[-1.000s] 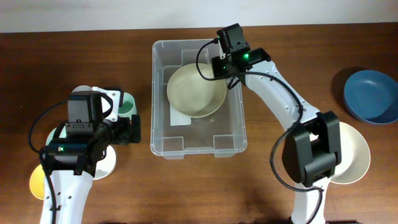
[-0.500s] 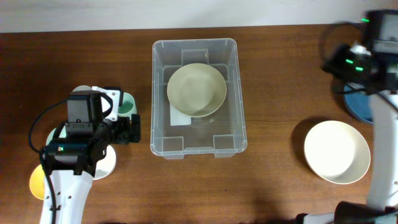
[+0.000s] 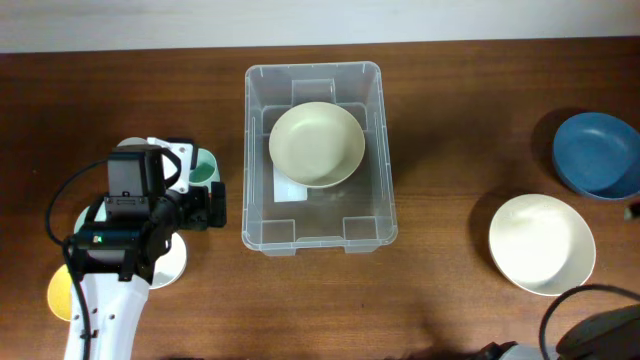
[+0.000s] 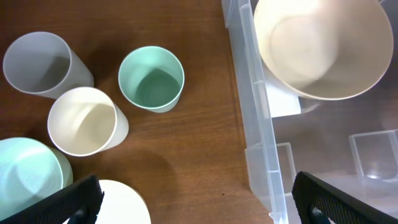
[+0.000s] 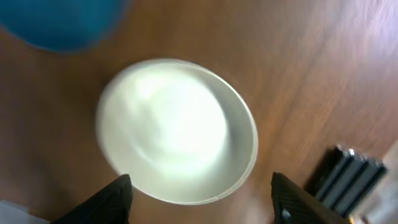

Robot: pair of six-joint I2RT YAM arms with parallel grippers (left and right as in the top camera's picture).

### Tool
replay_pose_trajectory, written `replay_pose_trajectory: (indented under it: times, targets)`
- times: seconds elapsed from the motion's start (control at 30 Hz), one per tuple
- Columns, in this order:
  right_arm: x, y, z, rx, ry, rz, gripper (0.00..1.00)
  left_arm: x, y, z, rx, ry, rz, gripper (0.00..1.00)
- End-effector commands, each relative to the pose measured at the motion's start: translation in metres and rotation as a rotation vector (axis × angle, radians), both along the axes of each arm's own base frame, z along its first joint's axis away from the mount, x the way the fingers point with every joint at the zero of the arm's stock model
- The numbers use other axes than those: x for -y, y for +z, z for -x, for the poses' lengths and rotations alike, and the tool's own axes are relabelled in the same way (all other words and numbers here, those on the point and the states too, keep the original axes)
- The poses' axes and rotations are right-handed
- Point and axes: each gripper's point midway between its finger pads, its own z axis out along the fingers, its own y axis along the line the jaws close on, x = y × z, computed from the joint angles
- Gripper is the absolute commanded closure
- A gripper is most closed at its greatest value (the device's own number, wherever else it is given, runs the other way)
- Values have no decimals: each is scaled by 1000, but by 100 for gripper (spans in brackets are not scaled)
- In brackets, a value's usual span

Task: Pack container
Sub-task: 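Move the right gripper to the second cream bowl and grasp its rim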

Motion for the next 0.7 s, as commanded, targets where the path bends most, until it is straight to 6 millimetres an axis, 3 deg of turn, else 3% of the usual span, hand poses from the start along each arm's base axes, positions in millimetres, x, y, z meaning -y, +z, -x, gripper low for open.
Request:
replay_pose_trajectory:
  times: [0.0, 0.1, 0.33, 0.67]
  targets:
    - [-18, -48, 12, 11, 27, -130, 33, 0, 9, -3, 27, 7, 12, 1]
    - [-30, -86, 18, 0, 19, -176, 33, 0, 9, -3, 27, 7, 13, 1]
    - [-41, -127, 29, -27, 17, -186, 33, 0, 9, -3, 27, 7, 12, 1]
    - [-44, -148, 43, -84, 10, -166, 32, 0, 10, -3, 28, 7, 12, 1]
